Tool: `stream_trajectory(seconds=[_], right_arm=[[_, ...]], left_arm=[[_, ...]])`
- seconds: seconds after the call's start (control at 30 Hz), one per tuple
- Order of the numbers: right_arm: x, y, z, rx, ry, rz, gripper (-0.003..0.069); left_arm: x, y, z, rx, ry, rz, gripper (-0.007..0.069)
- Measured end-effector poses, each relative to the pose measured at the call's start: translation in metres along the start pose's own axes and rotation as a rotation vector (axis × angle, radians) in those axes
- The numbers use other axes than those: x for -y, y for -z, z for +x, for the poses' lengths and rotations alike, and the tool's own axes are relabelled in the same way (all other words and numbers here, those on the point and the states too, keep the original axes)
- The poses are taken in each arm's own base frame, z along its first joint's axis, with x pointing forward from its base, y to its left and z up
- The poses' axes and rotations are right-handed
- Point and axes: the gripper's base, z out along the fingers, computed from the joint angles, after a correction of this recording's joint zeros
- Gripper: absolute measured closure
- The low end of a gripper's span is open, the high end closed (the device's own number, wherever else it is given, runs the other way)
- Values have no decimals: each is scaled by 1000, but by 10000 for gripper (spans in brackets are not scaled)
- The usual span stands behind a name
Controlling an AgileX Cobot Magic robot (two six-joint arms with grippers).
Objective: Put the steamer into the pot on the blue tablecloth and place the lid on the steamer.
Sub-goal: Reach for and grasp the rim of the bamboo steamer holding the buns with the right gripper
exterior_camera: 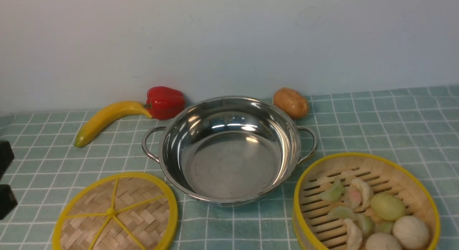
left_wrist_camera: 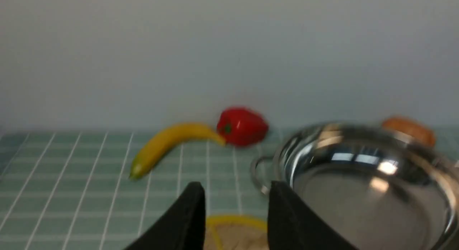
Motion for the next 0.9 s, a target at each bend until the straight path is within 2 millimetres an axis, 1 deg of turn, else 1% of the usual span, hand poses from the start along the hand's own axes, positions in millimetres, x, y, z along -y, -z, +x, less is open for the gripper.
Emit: stream_trajectory(seconds=[0.03,0.07,0.1,0.17,0.2,0.23,0.27,0.3,0.33,0.37,0.4,0.43,0.47,0.5,0.6,0.67,0.7,0.73,0.8,0.9], right_arm=[[-2,-21,5,-156,22,1,415],[-3,-29,7,-216,40,-1,415],[-4,-43,10,-304,55,-3,415],[-5,-66,13,-420,76,0,415],[-5,-71,14,-438,78,3,415],[-5,-89,15,-498,93,12,415],[-4,-93,16,-511,94,16,415],[-3,-112,18,-554,102,30,415],[-3,-114,18,-558,102,31,415],[-2,-126,20,-581,100,38,415],[-2,-133,21,-591,98,41,415],[-1,-144,22,-606,95,46,415],[-1,-144,22,-603,95,46,415],[-1,-156,24,-617,92,51,415],[1,-172,29,-643,87,59,415],[2,-180,31,-655,86,63,415],[2,-180,31,-656,85,63,415],[2,-184,32,-659,87,62,415],[2,-186,32,-657,89,57,415],[1,-187,32,-652,84,52,415]], left_arm=[[-1,-7,1,-104,-17,-20,382],[-2,-11,1,-155,-26,-33,382],[-3,-18,2,-238,-28,-45,382],[-4,-31,8,-394,-27,-66,382],[-4,-33,9,-407,-28,-68,382],[-4,-46,15,-520,-28,-77,382],[-4,-47,15,-531,-27,-78,382],[-4,-60,20,-608,-29,-78,382],[-4,-62,21,-614,-29,-77,382],[-3,-71,24,-658,-31,-71,382],[-2,-76,25,-682,-35,-68,382],[-1,-85,29,-723,-35,-57,382],[-1,-87,29,-729,-37,-57,382],[0,-96,34,-773,-33,-40,382],[-2,-109,39,-819,41,3,382],[-5,-116,40,-818,121,48,382],[-5,-116,40,-817,121,56,382],[-10,-118,40,-807,185,84,382],[-18,-118,38,-782,235,106,382],[-34,-118,37,-742,314,82,382]])
